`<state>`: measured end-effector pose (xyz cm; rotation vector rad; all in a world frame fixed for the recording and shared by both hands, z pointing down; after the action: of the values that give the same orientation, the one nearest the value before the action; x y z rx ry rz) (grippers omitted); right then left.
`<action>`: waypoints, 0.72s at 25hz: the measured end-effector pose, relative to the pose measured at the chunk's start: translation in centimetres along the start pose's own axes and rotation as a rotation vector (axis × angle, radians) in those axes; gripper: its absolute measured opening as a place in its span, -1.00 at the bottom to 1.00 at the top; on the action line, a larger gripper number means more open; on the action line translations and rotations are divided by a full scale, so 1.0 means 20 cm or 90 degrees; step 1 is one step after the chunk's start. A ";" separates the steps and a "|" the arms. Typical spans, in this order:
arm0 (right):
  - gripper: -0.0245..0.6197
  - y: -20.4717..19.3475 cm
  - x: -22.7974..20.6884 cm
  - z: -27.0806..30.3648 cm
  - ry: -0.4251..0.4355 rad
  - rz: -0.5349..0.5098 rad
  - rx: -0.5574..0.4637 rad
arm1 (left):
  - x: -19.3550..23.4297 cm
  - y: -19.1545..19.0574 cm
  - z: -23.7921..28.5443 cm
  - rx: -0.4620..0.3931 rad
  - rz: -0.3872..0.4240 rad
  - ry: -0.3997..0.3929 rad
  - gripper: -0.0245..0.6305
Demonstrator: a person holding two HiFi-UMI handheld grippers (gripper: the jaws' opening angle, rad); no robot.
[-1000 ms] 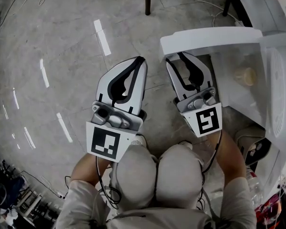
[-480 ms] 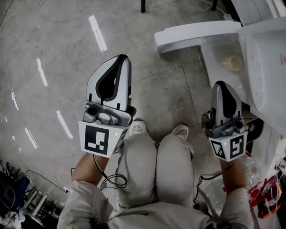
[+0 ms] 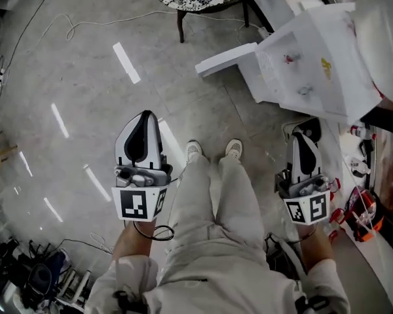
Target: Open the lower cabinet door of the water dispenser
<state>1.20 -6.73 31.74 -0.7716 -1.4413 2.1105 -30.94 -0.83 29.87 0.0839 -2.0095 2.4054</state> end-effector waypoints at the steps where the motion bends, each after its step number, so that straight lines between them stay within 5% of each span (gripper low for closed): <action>1: -0.86 0.15 0.02 -0.10 -0.017 0.001 -0.004 | -0.01 0.14 -0.05 0.005 -0.009 -0.005 -0.92; 8: -0.86 0.96 0.08 -0.67 -0.088 -0.026 -0.078 | -0.22 0.86 -0.37 -0.008 -0.015 -0.042 -0.92; 18: -0.86 0.97 0.05 -1.40 -0.083 -0.031 -0.122 | -0.78 1.13 -0.81 -0.093 0.009 -0.007 -0.92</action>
<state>18.20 6.39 5.26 -0.6698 -1.7342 2.0393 -16.87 11.63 4.10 0.0826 -2.1901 2.2625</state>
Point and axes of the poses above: the fingertips, and each gripper's own axes: z forward along the fingers, x to its left, y out of its top, the point moved 4 cm from there along -z, backward along the fingers, and after that the axes turned 8 degrees about x, right-handed, at the moved point
